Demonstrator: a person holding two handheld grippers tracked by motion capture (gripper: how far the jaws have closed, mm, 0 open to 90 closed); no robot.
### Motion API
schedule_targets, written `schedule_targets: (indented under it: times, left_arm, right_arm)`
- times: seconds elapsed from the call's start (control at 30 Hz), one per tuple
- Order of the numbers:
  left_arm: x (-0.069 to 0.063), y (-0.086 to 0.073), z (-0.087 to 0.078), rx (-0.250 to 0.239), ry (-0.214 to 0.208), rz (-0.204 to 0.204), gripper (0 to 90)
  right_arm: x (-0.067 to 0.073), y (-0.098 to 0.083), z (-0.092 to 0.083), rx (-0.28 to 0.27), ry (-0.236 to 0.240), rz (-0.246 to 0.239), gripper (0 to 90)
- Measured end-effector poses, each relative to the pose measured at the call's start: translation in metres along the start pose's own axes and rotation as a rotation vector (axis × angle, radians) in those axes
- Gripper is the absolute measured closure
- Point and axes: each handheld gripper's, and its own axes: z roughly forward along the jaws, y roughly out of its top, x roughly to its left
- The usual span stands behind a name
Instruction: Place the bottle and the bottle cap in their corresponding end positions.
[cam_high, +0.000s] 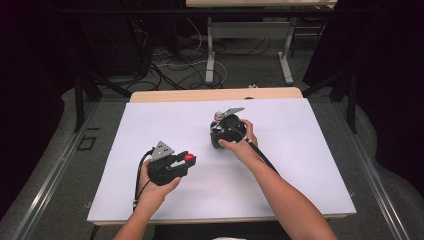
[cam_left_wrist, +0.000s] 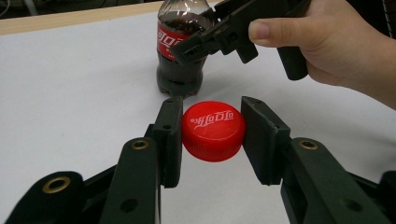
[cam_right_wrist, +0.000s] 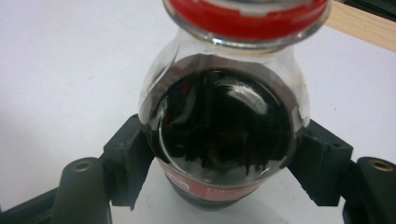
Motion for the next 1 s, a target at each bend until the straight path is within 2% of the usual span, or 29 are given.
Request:
schedule_targets:
  times: [0.07, 0.1, 0.17, 0.23, 0.27, 0.3, 0.33, 0.37, 0.4, 0.47, 0.63, 0.73, 0.77, 0.83, 1.0]
  left_arm:
    - [0.0, 0.0, 0.0, -0.001, 0.001, 0.0, 61.0]
    - [0.0, 0.0, 0.0, 0.0, 0.001, -0.001, 60.9]
    - [0.0, 0.0, 0.001, 0.001, 0.001, -0.003, 61.0]
    - [0.001, 0.0, 0.001, 0.002, 0.002, -0.002, 61.0]
    - [0.001, 0.0, 0.001, 0.002, 0.002, -0.002, 60.9]
    - [0.001, 0.0, 0.001, 0.001, 0.002, -0.003, 61.0]
    - [0.001, -0.001, 0.001, 0.001, 0.003, -0.004, 60.9]
    - [0.002, -0.001, 0.001, 0.002, 0.003, -0.005, 61.0]
    - [0.002, -0.001, 0.001, 0.001, 0.003, -0.006, 61.0]
    - [0.002, -0.001, 0.002, 0.002, 0.002, -0.006, 60.9]
    - [0.003, -0.001, 0.004, 0.006, 0.004, -0.006, 60.9]
    - [0.004, 0.0, 0.007, 0.006, 0.006, -0.011, 60.9]
    - [0.004, 0.0, 0.007, 0.007, 0.008, -0.004, 60.9]
    - [0.004, 0.0, 0.01, 0.006, 0.007, -0.012, 60.9]
    - [0.003, 0.002, 0.017, 0.018, 0.003, 0.001, 60.9]
  right_arm:
    - [0.0, -0.001, 0.0, 0.002, 0.004, 0.005, 28.4]
    - [0.0, -0.002, 0.001, -0.022, 0.011, 0.007, 28.2]
    - [0.0, -0.002, 0.001, -0.023, 0.005, 0.002, 27.3]
    - [0.0, -0.002, 0.0, -0.023, -0.01, -0.016, 23.7]
    - [0.0, -0.002, 0.0, -0.044, -0.006, -0.011, 20.9]
    - [0.0, -0.001, -0.002, -0.02, -0.001, -0.016, 19.5]
    - [0.0, -0.001, -0.002, -0.05, 0.004, -0.002, 17.4]
    - [0.0, -0.001, -0.003, -0.049, 0.001, -0.005, 14.8]
    - [0.0, -0.001, -0.004, -0.053, -0.003, -0.018, 14.9]
    - [0.0, -0.001, -0.006, -0.052, 0.008, 0.0, 14.3]
    - [-0.004, -0.003, -0.02, -0.083, 0.026, 0.043, 9.1]
    - [-0.004, -0.005, -0.03, -0.097, 0.033, 0.039, 4.8]
    - [-0.004, -0.006, -0.034, -0.074, 0.041, 0.042, 3.9]
    - [-0.004, -0.009, -0.039, -0.099, 0.043, 0.045, 3.2]
    - [-0.004, -0.018, -0.057, -0.076, 0.032, 0.071, 0.0]
